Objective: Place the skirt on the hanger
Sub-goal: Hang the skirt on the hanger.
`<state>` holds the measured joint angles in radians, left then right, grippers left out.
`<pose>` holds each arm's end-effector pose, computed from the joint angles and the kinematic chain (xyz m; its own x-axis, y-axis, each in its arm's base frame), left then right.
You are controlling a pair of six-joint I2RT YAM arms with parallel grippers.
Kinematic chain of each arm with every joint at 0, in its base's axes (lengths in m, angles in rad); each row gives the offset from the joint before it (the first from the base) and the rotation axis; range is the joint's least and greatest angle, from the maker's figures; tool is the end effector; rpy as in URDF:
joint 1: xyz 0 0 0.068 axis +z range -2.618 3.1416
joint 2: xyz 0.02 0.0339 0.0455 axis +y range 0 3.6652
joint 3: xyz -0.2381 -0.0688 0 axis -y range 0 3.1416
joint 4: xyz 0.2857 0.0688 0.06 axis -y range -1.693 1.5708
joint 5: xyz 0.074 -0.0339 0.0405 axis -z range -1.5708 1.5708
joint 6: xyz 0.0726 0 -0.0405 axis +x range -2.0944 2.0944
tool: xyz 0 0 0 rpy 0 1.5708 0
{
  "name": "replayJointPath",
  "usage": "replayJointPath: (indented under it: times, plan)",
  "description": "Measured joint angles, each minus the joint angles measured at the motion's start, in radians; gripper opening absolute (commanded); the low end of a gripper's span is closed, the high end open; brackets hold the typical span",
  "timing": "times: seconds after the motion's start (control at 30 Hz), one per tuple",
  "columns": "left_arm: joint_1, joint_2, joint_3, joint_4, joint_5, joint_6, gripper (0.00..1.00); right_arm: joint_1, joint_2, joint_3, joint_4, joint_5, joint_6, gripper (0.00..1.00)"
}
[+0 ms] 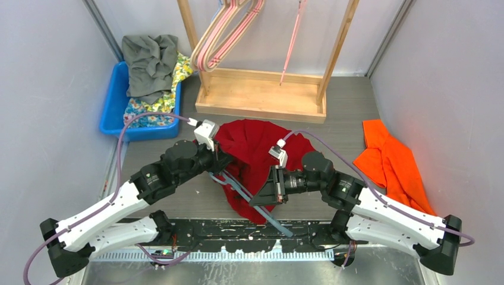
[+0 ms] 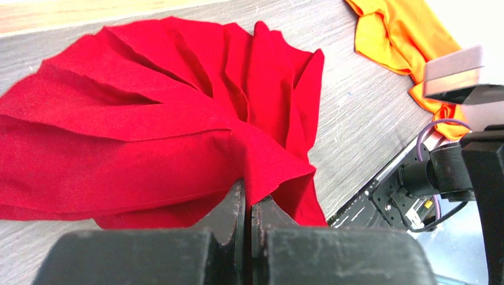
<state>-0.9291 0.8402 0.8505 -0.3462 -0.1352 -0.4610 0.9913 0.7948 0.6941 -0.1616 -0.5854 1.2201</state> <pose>0.1778 -0.2216 0.3057 -0.4959 -0.0727 -0.8653 0.5549 0.7399 -0.3802 0.1162 0.2508 0.2795 -0.9782 -0.0652 -0.1972 -0.2066 0.2072 0.9562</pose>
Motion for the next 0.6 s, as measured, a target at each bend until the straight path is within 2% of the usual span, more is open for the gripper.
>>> replayJointPath:
  times: [0.13, 0.17, 0.4, 0.6]
  plan:
    - [0.001, 0.015, 0.0, -0.039, 0.009, -0.03, 0.0, 0.001, -0.035, -0.054, 0.051, 0.046, -0.057, 0.01]
    - [0.002, 0.018, 0.0, -0.06, 0.009, -0.04, 0.0, 0.001, -0.065, -0.112, 0.101, 0.072, -0.072, 0.01]
    - [0.002, 0.001, 0.005, -0.084, -0.017, -0.059, 0.02, 0.002, -0.135, -0.175, 0.161, 0.116, -0.091, 0.01]
    - [0.008, 0.051, 0.104, -0.157, -0.016, -0.093, 0.01, 0.002, -0.126, -0.233, 0.22, 0.12, -0.098, 0.01]
